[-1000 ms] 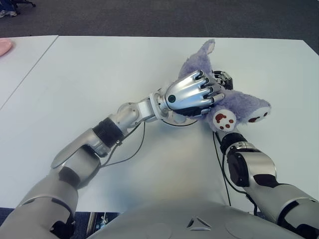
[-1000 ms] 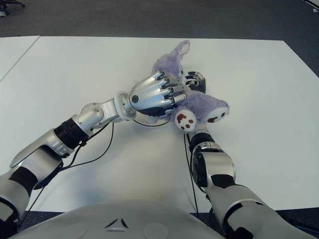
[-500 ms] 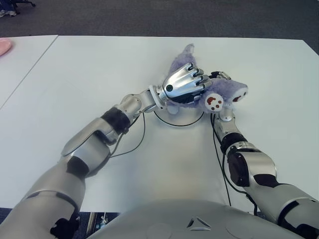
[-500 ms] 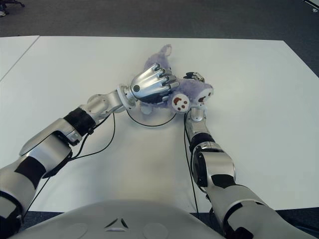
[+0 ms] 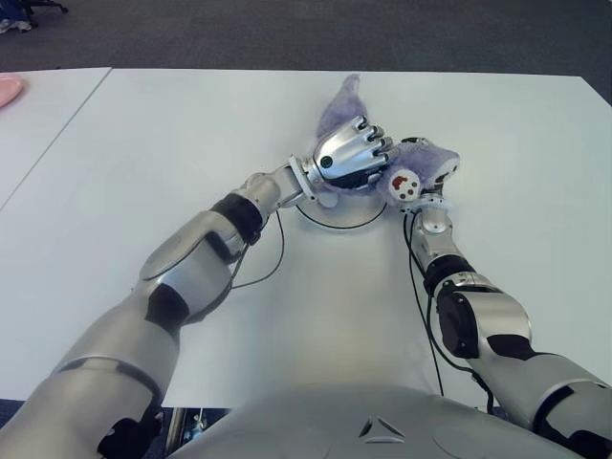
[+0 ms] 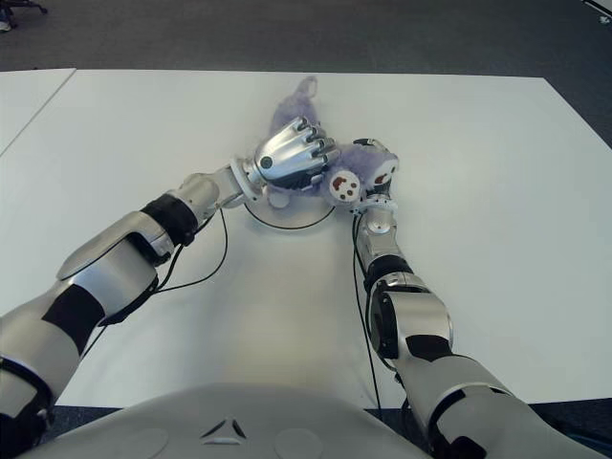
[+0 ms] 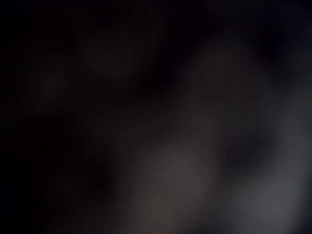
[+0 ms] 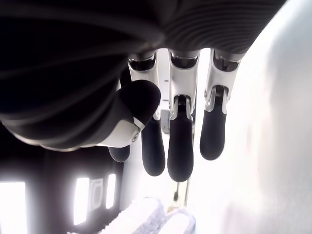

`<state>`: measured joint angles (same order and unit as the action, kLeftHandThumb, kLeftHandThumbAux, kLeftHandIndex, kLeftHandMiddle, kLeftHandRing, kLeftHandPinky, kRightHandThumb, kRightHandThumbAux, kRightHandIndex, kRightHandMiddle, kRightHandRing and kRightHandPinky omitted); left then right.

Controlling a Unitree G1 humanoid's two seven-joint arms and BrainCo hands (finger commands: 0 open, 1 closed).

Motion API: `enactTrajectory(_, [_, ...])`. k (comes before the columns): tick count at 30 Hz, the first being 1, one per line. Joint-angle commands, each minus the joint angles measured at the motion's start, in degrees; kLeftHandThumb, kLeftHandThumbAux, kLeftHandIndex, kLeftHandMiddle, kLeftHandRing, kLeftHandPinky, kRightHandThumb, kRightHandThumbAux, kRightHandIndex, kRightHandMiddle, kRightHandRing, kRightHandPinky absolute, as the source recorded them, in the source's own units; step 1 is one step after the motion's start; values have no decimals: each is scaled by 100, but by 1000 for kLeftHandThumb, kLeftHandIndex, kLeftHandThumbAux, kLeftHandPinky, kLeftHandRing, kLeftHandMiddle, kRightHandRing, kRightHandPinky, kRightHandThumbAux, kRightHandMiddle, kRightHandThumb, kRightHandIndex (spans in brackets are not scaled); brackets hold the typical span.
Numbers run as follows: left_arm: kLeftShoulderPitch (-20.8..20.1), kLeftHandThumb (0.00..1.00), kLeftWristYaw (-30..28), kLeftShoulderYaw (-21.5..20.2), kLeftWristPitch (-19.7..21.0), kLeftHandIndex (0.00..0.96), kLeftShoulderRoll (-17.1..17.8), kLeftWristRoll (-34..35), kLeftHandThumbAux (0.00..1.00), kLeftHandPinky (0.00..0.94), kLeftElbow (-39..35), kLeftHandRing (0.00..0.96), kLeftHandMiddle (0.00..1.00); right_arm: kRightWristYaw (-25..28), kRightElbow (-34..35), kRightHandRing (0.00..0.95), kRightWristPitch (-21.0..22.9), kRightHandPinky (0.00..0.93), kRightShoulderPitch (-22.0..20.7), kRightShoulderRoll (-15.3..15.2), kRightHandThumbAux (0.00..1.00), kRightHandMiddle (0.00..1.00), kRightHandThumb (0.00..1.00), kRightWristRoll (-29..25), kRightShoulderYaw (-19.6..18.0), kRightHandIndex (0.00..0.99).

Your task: Put the doll into the plate.

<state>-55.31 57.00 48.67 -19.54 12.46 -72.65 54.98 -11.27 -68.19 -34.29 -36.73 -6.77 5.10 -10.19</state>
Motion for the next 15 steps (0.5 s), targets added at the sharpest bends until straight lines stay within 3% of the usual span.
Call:
enactTrajectory(1, [-284, 723, 241, 208, 219, 442, -91, -103, 701, 861, 733, 832, 818, 69, -917, 535, 552, 410, 1381, 236, 678, 457, 1000, -1, -45, 362])
enactTrajectory(15, [-312, 723, 376, 527, 497, 442, -245, -155, 701, 859, 1110, 832, 824, 98, -914, 527, 584, 430, 1372, 228, 676, 452, 1000, -14, -61, 360])
